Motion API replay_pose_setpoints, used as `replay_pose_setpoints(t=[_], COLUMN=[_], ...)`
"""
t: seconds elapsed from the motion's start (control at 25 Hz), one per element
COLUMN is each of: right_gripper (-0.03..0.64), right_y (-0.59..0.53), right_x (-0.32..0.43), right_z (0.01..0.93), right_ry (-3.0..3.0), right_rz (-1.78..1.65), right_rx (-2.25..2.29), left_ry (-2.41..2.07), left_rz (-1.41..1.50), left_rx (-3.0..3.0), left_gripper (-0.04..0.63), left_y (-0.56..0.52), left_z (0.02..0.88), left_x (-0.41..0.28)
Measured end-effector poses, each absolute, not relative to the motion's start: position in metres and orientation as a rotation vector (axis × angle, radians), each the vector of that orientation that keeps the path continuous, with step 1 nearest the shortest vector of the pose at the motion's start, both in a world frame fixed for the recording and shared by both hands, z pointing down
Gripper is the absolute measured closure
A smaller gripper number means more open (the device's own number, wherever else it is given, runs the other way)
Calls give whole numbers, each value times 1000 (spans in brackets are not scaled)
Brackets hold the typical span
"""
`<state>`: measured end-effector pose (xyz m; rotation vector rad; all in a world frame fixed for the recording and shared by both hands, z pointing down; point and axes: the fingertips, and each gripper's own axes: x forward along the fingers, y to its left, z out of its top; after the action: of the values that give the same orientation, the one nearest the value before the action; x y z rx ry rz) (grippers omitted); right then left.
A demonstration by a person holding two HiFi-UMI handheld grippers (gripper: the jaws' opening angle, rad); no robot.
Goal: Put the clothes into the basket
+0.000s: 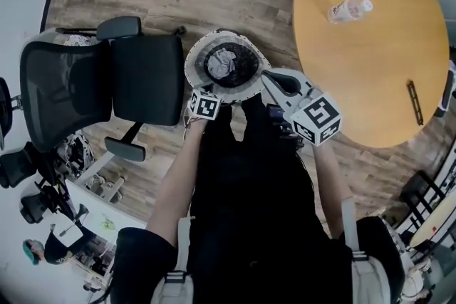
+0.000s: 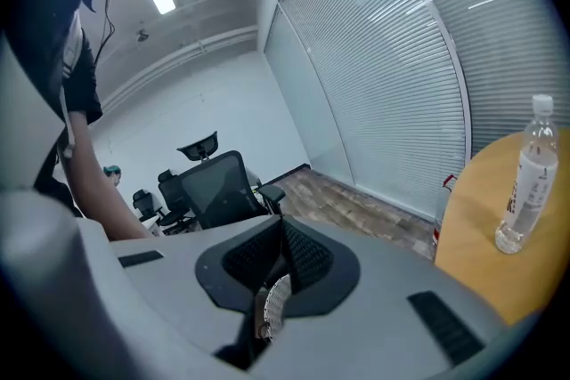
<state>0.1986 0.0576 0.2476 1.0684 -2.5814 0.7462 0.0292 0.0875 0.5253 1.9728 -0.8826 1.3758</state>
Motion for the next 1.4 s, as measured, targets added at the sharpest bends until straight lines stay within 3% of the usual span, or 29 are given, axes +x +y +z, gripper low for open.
replay_pose_setpoints(t=[0.48, 0.88, 1.4], right_gripper=[600, 600, 600], right_y=[50, 63, 71], right_x=[200, 193, 187], right_z=[203, 178, 184], right_ry=[-2693, -2765, -2747], right_rz=[666, 626, 622], right_rx=[974, 937, 964], left_ry=[-1017, -1087, -1084], left_rz=[1010, 489, 442], left_rx=[2151, 2308, 2352], left_gripper=[583, 583, 583], left_y=[75, 64, 58], left_z=[399, 285, 272], left_x=[45, 57, 56])
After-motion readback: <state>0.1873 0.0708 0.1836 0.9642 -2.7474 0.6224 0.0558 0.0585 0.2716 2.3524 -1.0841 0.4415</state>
